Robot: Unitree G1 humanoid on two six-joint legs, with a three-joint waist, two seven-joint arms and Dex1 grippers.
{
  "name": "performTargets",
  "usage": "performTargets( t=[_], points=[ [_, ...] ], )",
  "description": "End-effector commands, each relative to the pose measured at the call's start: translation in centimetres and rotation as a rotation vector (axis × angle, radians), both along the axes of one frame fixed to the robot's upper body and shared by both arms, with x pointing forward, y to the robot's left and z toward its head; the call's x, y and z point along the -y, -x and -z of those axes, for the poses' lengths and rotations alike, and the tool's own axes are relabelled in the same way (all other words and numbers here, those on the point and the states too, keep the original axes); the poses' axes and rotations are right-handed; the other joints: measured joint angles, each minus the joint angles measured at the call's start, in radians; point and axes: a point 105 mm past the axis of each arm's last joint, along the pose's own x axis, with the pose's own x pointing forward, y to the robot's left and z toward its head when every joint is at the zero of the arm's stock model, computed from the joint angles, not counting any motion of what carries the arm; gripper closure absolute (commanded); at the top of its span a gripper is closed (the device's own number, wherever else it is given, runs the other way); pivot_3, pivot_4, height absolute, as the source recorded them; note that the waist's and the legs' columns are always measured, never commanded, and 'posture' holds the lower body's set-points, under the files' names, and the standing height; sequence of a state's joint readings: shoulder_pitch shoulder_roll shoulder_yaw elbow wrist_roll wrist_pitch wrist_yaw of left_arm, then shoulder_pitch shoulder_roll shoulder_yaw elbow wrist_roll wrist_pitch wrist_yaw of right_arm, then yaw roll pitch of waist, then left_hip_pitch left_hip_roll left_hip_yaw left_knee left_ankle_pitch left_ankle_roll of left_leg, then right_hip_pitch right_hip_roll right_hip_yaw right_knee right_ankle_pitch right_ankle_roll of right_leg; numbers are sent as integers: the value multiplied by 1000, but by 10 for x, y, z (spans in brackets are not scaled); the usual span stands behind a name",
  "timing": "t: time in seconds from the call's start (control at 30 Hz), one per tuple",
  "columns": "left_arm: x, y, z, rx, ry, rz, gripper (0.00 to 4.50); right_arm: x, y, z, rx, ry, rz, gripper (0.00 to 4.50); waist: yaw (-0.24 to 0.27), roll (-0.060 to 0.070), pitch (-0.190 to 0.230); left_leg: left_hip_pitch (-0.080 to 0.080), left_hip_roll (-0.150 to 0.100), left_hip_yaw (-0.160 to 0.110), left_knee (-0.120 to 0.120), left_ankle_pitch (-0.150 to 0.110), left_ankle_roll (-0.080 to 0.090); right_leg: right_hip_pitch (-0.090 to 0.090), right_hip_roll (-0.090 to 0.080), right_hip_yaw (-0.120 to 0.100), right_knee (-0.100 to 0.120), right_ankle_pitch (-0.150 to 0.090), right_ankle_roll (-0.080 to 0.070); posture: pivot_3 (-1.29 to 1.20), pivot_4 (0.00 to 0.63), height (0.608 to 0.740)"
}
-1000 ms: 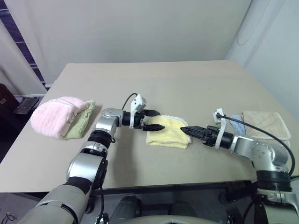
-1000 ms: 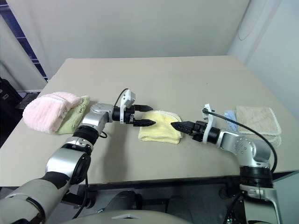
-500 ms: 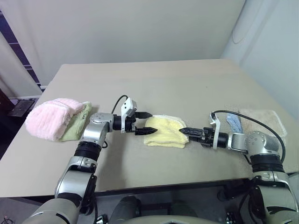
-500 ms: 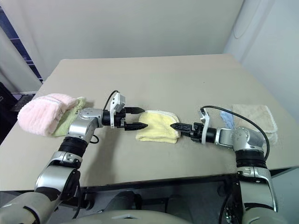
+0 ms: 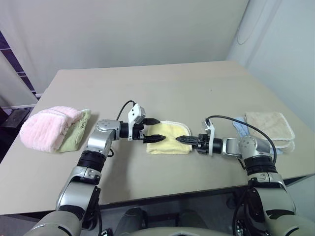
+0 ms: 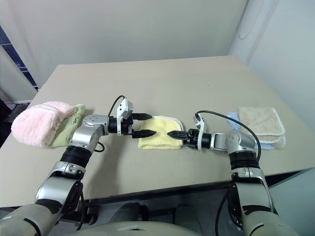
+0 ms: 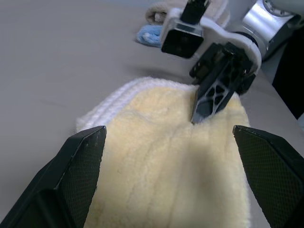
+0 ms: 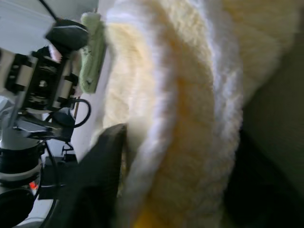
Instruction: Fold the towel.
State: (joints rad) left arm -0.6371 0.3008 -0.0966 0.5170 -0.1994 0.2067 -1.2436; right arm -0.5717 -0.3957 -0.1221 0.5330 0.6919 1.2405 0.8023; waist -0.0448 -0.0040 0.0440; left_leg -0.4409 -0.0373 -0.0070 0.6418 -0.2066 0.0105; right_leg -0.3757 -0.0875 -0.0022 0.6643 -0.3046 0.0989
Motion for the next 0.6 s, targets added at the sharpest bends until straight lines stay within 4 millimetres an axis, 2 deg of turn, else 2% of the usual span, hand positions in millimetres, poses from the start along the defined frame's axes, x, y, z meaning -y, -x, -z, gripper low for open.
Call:
performTargets(
  t=[0.03, 0.1, 0.17, 0.27, 0.37, 0.47, 0.6],
  points=[
    [-5, -8, -19, 66, 31, -27, 0, -6, 1, -1, -12, -27, 1, 3179, -1, -1, -1, 0, 0, 0, 0, 0, 0, 0, 0, 0, 0, 0, 0, 0, 0, 731],
    [-5, -8, -18, 66, 29, -31, 0, -4, 1, -6, 5, -51, 17, 3852, 0, -2, -1, 2, 0, 0, 0, 0, 0, -1, 0, 0, 0, 0, 0, 0, 0, 731],
    [-4, -8, -18, 65, 31, -30, 0, -4, 3, -21, 48, -107, 39, 4430, 1, -2, -1, 4, 0, 0, 0, 0, 0, 1, 0, 0, -1, -1, -3, 0, 0, 731],
    [0, -11, -19, 66, 41, -34, 0, 1, 2, -47, 174, -163, 124, 4489, 4, -1, -1, 4, 0, 0, -1, 0, 0, 1, -1, 0, -1, 0, -4, 0, 0, 731],
    [3, -12, -18, 68, 41, -25, 0, 17, 2, -79, 329, -207, 276, 4489, 12, 1, 0, 0, -1, 0, -3, 0, 0, -1, -1, 0, -1, 0, -3, 0, 0, 731],
    [7, -14, -17, 65, 41, -22, 0, 47, 7, -111, 503, -206, 529, 4489, 31, 0, 0, -3, -1, 0, -3, 0, 0, -9, 0, 1, 0, 2, -1, 0, 0, 731],
    [13, -15, -15, 56, 46, -6, 0, 93, 22, -133, 592, -189, 883, 4489, 40, 0, 0, -3, -1, 1, -9, 1, 1, -11, -1, 1, -1, 1, 1, 0, 0, 731]
  ],
)
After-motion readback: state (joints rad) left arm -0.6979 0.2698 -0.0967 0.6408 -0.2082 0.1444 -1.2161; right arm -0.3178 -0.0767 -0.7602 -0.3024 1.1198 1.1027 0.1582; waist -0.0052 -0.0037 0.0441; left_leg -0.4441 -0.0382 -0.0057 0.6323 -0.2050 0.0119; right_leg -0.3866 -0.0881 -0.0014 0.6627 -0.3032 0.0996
